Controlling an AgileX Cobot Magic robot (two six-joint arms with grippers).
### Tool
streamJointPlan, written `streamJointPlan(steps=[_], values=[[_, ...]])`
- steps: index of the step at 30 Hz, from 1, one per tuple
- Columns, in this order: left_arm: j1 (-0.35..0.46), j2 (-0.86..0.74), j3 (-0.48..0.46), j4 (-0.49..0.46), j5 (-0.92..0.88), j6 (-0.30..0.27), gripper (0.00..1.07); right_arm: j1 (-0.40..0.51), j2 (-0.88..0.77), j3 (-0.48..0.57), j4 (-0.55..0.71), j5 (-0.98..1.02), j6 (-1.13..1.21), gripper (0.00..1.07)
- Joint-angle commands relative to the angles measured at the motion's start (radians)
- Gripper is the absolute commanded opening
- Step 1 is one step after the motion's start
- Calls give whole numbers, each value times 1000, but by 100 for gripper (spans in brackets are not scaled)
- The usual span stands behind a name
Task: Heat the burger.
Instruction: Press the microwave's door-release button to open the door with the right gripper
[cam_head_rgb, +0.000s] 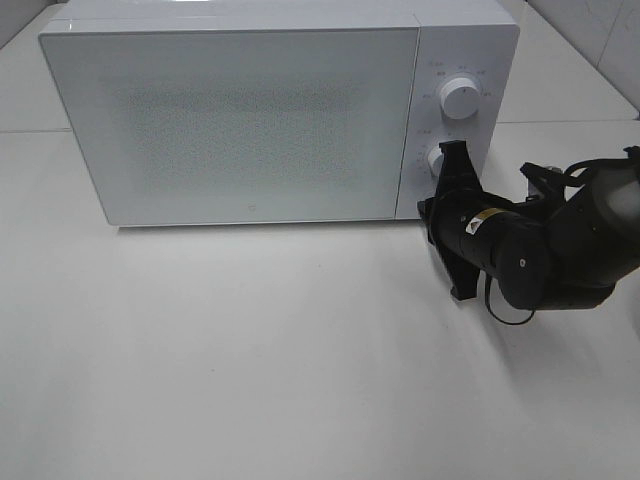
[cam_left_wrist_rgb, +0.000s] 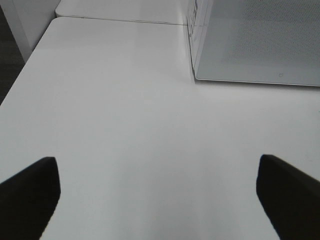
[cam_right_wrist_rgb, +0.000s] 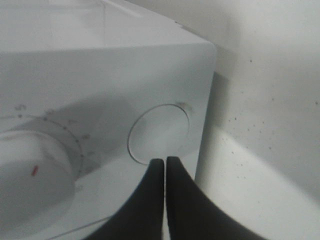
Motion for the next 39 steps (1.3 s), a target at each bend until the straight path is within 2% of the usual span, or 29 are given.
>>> streamJointPlan(steps=[1, 39], values=[[0, -4, 4, 0, -12, 2, 102, -22, 1, -11, -8, -7, -9, 0], [0, -4, 4, 0, -12, 2, 102, -47, 36, -57, -48, -47, -20, 0]])
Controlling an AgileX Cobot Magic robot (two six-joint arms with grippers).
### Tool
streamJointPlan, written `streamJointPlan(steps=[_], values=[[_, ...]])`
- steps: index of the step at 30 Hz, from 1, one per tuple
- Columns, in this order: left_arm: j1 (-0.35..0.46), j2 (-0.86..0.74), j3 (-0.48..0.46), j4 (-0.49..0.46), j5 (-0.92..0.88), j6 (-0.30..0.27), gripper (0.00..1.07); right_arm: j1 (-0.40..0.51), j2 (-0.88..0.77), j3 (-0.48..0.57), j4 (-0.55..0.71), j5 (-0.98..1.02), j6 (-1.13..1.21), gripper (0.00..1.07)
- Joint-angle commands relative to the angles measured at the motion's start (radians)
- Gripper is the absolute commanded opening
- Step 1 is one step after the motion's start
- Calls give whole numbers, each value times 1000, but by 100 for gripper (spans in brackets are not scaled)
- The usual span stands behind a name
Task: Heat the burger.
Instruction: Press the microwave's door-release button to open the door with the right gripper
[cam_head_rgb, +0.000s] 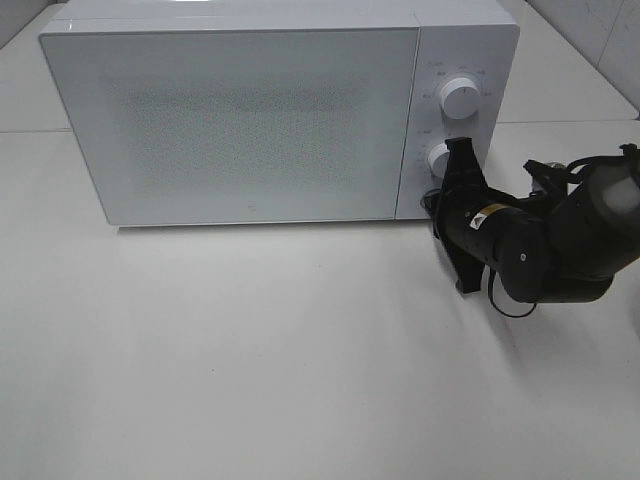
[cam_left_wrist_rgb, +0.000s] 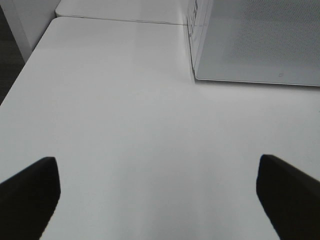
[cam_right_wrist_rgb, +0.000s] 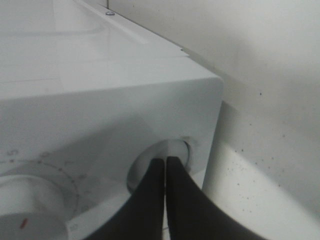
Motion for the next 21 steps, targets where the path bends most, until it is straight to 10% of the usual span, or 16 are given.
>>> streamJointPlan(steps=[1, 21], values=[[0, -4, 4, 0, -12, 2, 102, -8, 0, -22, -18, -47, -10, 0], [0, -4, 4, 0, -12, 2, 102, -19, 9, -80, 24, -133, -56, 0]])
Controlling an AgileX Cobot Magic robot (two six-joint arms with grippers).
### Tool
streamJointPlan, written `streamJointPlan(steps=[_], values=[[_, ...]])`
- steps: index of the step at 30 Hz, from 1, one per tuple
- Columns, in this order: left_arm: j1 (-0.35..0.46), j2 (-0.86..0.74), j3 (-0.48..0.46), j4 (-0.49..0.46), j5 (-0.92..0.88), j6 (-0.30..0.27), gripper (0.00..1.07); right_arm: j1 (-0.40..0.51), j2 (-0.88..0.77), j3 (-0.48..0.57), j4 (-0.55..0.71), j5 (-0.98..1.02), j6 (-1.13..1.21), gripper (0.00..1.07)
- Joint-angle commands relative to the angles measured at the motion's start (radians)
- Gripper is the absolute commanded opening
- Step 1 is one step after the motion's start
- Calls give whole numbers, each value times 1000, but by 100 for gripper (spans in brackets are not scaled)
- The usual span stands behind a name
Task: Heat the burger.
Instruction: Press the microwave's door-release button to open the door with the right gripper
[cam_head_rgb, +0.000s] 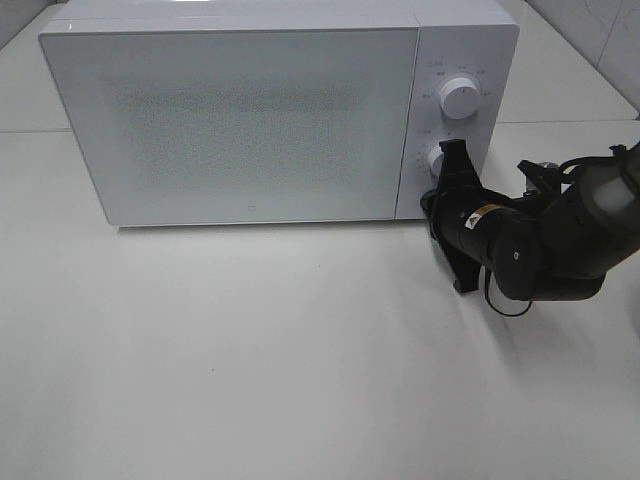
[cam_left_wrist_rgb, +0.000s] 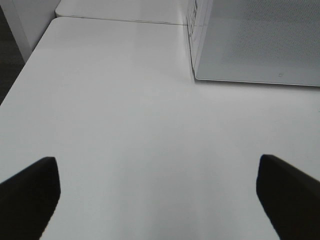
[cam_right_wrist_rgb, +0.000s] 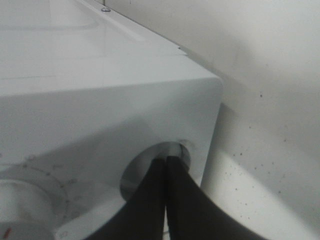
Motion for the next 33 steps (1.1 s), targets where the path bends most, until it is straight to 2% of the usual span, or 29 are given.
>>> streamJointPlan(steps=[1, 13, 25, 33], values=[[0, -4, 4, 0, -12, 2, 102, -17, -12, -51, 17, -156, -26, 0], [0, -4, 4, 0, -12, 2, 102, -29, -12, -162, 25, -125, -53, 0], [0, -4, 4, 0, -12, 2, 102, -25, -19, -158, 15, -72, -15, 0], [0, -4, 4, 0, -12, 2, 102, -16, -59, -89, 12, -20, -10, 0]])
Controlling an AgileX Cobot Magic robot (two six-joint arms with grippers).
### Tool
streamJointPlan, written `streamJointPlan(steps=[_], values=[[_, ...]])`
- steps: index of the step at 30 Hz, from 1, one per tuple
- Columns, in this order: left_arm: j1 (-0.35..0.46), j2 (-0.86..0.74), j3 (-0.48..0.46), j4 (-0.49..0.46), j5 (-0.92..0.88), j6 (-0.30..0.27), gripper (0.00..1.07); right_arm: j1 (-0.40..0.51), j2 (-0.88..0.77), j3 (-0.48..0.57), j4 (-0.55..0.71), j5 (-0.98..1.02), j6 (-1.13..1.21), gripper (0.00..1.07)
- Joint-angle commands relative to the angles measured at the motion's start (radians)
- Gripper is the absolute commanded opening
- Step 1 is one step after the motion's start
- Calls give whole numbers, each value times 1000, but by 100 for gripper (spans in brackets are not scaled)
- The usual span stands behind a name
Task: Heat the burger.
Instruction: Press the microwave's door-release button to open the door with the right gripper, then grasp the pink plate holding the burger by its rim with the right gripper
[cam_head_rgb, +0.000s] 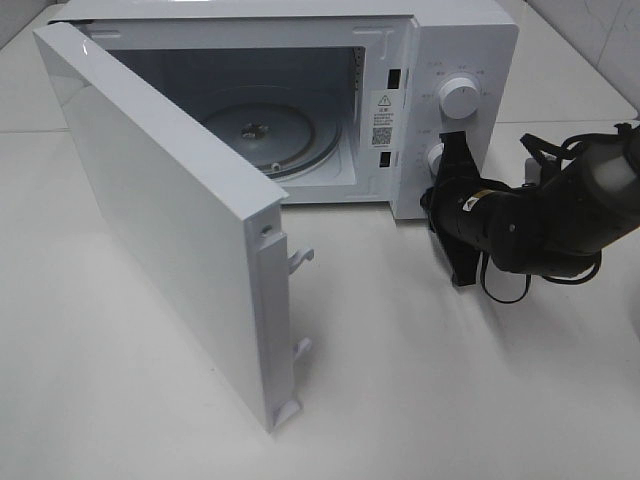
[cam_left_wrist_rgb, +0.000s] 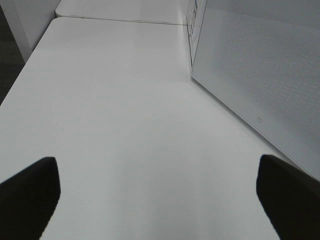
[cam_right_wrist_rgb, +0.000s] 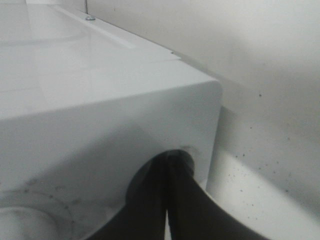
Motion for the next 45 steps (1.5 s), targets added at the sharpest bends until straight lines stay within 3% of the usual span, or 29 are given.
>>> streamJointPlan(steps=[1, 27, 45], values=[[0, -4, 4, 0, -12, 2, 102, -9, -32, -32, -39, -163, -1, 0], [0, -4, 4, 0, -12, 2, 102, 40, -44, 95, -36, -105, 25, 0], [0, -4, 4, 0, -12, 2, 102, 40, -169, 244, 6, -90, -54, 0]])
